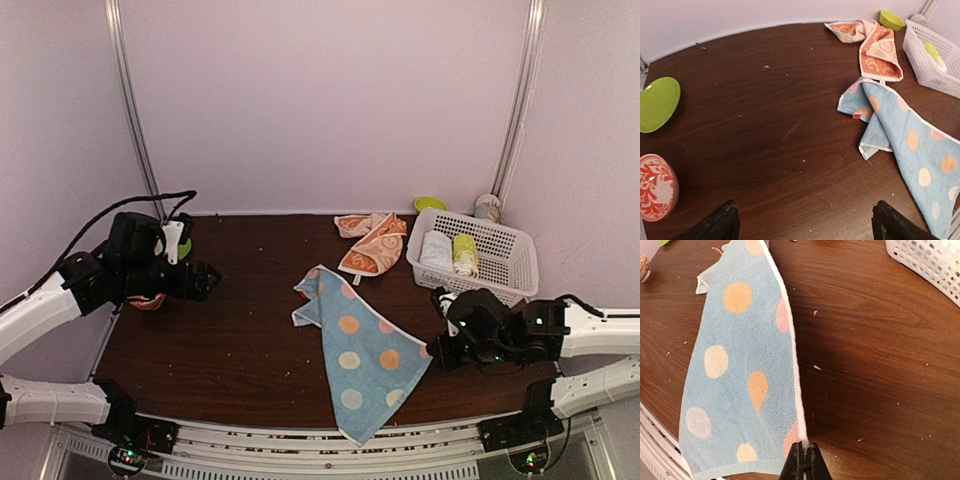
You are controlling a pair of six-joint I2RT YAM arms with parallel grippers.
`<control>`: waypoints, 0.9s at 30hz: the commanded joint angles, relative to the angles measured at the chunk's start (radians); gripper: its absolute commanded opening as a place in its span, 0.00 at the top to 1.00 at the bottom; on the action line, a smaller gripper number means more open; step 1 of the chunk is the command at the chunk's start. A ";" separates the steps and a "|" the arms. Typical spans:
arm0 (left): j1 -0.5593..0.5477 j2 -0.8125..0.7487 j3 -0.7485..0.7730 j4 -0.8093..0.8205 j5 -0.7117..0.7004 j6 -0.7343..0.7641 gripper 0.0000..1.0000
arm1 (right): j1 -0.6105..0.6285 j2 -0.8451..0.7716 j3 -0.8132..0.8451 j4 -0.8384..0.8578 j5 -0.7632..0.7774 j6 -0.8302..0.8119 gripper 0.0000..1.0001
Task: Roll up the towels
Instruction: Pick up the towel from the center of the board.
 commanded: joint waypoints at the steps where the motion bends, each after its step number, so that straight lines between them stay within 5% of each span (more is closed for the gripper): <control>1: -0.093 0.147 0.040 0.097 -0.028 -0.067 0.06 | -0.002 -0.068 -0.067 0.009 0.074 0.070 1.00; 19: -0.143 1.002 0.741 0.008 -0.065 -0.071 0.09 | -0.001 -0.227 -0.069 -0.067 0.071 -0.002 1.00; 27: -0.140 1.077 0.743 -0.008 -0.014 -0.034 0.16 | 0.000 -0.318 -0.075 -0.117 0.141 0.067 1.00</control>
